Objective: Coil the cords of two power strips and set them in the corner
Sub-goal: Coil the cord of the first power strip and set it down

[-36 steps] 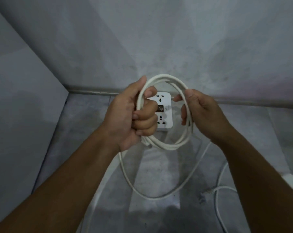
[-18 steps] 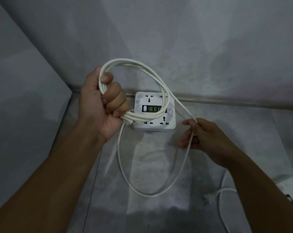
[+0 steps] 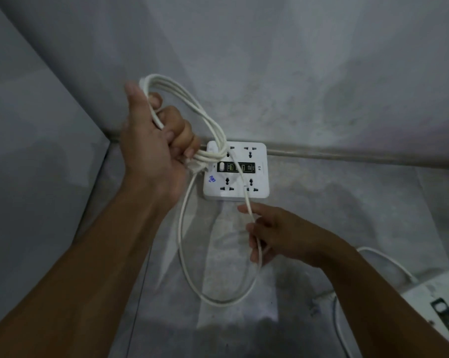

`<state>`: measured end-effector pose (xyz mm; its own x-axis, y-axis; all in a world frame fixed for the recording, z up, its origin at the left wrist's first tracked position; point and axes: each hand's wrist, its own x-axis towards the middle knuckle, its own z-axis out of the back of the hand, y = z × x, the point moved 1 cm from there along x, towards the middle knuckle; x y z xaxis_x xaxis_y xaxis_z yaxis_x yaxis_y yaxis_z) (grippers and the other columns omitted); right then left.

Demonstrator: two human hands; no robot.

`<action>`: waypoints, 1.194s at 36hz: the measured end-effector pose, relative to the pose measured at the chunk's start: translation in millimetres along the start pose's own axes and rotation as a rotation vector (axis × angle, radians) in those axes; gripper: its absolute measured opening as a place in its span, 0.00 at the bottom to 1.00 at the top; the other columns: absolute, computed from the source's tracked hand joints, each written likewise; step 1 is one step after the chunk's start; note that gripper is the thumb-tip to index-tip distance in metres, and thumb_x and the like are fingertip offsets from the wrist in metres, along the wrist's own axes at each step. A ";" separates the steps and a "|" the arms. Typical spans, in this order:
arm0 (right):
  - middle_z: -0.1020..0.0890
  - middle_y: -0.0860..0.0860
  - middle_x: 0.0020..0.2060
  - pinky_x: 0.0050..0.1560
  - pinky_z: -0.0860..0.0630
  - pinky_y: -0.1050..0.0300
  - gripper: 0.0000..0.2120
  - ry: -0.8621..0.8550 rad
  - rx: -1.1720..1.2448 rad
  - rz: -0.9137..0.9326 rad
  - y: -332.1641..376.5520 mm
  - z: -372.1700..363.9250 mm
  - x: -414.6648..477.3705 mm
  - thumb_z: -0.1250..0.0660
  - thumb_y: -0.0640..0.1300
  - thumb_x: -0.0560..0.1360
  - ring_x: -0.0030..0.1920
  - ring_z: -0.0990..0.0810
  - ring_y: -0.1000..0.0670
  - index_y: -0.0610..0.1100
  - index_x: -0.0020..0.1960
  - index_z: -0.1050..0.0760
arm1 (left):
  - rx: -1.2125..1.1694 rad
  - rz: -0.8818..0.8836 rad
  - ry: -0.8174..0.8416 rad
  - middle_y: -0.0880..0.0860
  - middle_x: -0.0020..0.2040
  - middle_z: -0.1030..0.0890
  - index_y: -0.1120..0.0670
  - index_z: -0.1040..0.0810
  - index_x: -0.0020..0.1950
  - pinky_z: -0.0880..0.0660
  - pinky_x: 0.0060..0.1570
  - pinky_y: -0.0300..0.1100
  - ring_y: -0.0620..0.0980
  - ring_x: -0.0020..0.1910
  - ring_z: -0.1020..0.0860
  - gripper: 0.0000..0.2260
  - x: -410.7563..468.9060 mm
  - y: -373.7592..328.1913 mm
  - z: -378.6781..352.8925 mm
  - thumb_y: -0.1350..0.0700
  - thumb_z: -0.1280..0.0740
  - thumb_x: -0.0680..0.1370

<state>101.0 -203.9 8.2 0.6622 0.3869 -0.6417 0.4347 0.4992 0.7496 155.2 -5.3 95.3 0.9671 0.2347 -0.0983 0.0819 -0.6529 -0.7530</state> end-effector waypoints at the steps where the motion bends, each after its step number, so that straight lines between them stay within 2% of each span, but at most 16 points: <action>1: 0.19 0.44 0.40 0.48 0.15 0.47 0.21 0.009 -0.088 0.002 4.2 0.2 -0.8 0.42 0.40 0.85 0.39 0.15 0.48 0.53 0.76 0.35 | 0.025 -0.014 0.001 0.49 0.24 0.42 0.51 0.36 0.40 0.43 0.23 0.39 0.46 0.20 0.45 0.18 0.0 3.3 -1.1 0.44 0.51 0.85; 3: 0.18 0.47 0.39 0.45 0.17 0.56 0.19 0.014 -0.281 0.045 13.9 2.0 -2.1 0.41 0.41 0.85 0.38 0.15 0.52 0.50 0.75 0.32 | 0.093 -0.021 0.009 0.50 0.24 0.40 0.52 0.37 0.41 0.41 0.24 0.39 0.46 0.20 0.43 0.17 2.6 11.1 0.2 0.45 0.50 0.85; 7: 0.16 0.50 0.40 0.48 0.18 0.54 0.15 -0.023 -0.527 0.162 29.6 5.0 -4.1 0.34 0.44 0.81 0.40 0.15 0.53 0.54 0.66 0.23 | 0.303 -0.028 0.080 0.51 0.28 0.36 0.53 0.37 0.43 0.39 0.28 0.44 0.48 0.22 0.41 0.09 7.4 23.7 10.9 0.51 0.45 0.82; 10: 0.18 0.58 0.42 0.43 0.23 0.65 0.19 -0.097 -0.601 0.270 41.3 4.7 -7.9 0.31 0.43 0.79 0.38 0.21 0.61 0.57 0.67 0.23 | 0.627 -0.057 0.119 0.49 0.29 0.32 0.52 0.35 0.47 0.33 0.30 0.45 0.46 0.24 0.36 0.05 2.1 27.9 16.0 0.53 0.45 0.81; 12: 0.16 0.58 0.48 0.46 0.22 0.66 0.18 -0.191 -0.596 0.339 48.2 5.9 -10.4 0.29 0.41 0.77 0.41 0.20 0.62 0.55 0.65 0.19 | 0.910 -0.039 0.158 0.47 0.31 0.29 0.54 0.33 0.53 0.30 0.33 0.44 0.44 0.26 0.31 0.07 -0.4 32.6 19.3 0.50 0.44 0.83; 14: 0.15 0.58 0.52 0.46 0.22 0.71 0.16 -0.276 -0.558 0.413 53.5 7.3 -13.2 0.27 0.39 0.75 0.42 0.19 0.65 0.53 0.60 0.16 | 1.155 -0.058 0.244 0.47 0.32 0.25 0.51 0.34 0.49 0.29 0.36 0.42 0.42 0.28 0.28 0.07 -0.4 37.5 24.1 0.49 0.44 0.83; 16: 0.15 0.59 0.47 0.43 0.27 0.78 0.14 -0.336 -0.554 0.497 58.7 8.4 -16.0 0.25 0.37 0.74 0.38 0.22 0.70 0.51 0.56 0.14 | 1.310 -0.062 0.336 0.48 0.34 0.21 0.49 0.35 0.45 0.30 0.36 0.42 0.40 0.29 0.26 0.09 -1.7 40.8 25.5 0.50 0.44 0.84; 19: 0.16 0.60 0.39 0.40 0.29 0.76 0.08 -0.462 -0.565 0.625 64.9 11.3 -16.5 0.22 0.40 0.71 0.37 0.21 0.66 0.51 0.48 0.13 | 1.458 -0.069 0.440 0.51 0.41 0.18 0.49 0.31 0.50 0.26 0.40 0.45 0.47 0.38 0.20 0.06 -4.1 43.3 23.8 0.50 0.44 0.84; 22: 0.19 0.62 0.35 0.39 0.30 0.76 0.08 -0.635 -0.499 0.711 69.2 15.4 -12.1 0.19 0.45 0.67 0.35 0.22 0.67 0.50 0.43 0.16 | 1.454 0.014 0.503 0.54 0.43 0.17 0.50 0.26 0.54 0.23 0.45 0.44 0.52 0.43 0.18 0.09 -7.7 42.7 22.5 0.49 0.44 0.84; 25: 0.19 0.56 0.39 0.40 0.29 0.73 0.12 -0.737 -0.440 0.775 69.0 22.0 -6.2 0.18 0.48 0.67 0.39 0.22 0.63 0.47 0.45 0.19 | 1.420 0.076 0.493 0.53 0.58 0.18 0.48 0.24 0.65 0.27 0.55 0.46 0.51 0.56 0.20 0.14 -5.8 36.4 17.6 0.47 0.44 0.84; 27: 0.21 0.53 0.44 0.43 0.30 0.73 0.14 -0.764 -0.430 0.779 67.0 25.0 -1.2 0.21 0.51 0.70 0.42 0.24 0.63 0.47 0.50 0.21 | 1.454 0.053 0.462 0.47 0.51 0.18 0.47 0.21 0.58 0.30 0.46 0.39 0.42 0.48 0.21 0.15 -1.4 28.7 13.2 0.46 0.46 0.84; 29: 0.23 0.53 0.51 0.49 0.31 0.74 0.16 -0.773 -0.423 0.765 65.0 25.6 5.7 0.25 0.53 0.73 0.48 0.26 0.63 0.48 0.57 0.22 | 1.502 0.031 0.409 0.42 0.35 0.19 0.49 0.19 0.46 0.33 0.36 0.39 0.35 0.33 0.25 0.20 2.1 21.8 7.9 0.44 0.48 0.84; 31: 0.25 0.53 0.58 0.57 0.31 0.71 0.19 -0.755 -0.435 0.752 62.7 24.8 13.3 0.30 0.55 0.78 0.56 0.26 0.59 0.48 0.66 0.24 | 1.471 0.056 0.367 0.43 0.22 0.25 0.52 0.21 0.35 0.36 0.32 0.42 0.38 0.22 0.29 0.26 5.1 17.8 3.9 0.42 0.48 0.84; 34: 0.23 0.52 0.64 0.65 0.28 0.56 0.20 -0.643 -0.434 0.736 59.9 22.3 19.0 0.40 0.55 0.83 0.64 0.25 0.52 0.49 0.71 0.28 | 1.361 0.137 0.344 0.48 0.20 0.29 0.54 0.24 0.27 0.35 0.31 0.41 0.44 0.18 0.33 0.29 12.7 17.2 1.2 0.40 0.45 0.82; 39: 0.17 0.50 0.41 0.43 0.23 0.49 0.13 -0.586 -0.355 0.615 53.5 21.8 21.7 0.42 0.56 0.84 0.43 0.19 0.49 0.48 0.56 0.25 | 1.267 0.216 0.385 0.49 0.20 0.31 0.57 0.23 0.30 0.36 0.27 0.41 0.48 0.19 0.34 0.26 27.0 23.9 -0.3 0.42 0.43 0.80; 43: 0.19 0.48 0.34 0.37 0.22 0.44 0.11 -0.656 -0.294 0.568 45.5 20.7 28.0 0.42 0.56 0.84 0.35 0.18 0.46 0.50 0.50 0.28 | 1.318 0.155 0.384 0.49 0.23 0.26 0.55 0.20 0.34 0.31 0.32 0.43 0.47 0.22 0.29 0.25 36.0 38.7 1.7 0.41 0.45 0.81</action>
<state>151.9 -186.4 27.7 0.9819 0.1615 0.0993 -0.1759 0.5804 0.7951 192.8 -20.9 61.5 0.9681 -0.1287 -0.2148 -0.1096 0.5536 -0.8255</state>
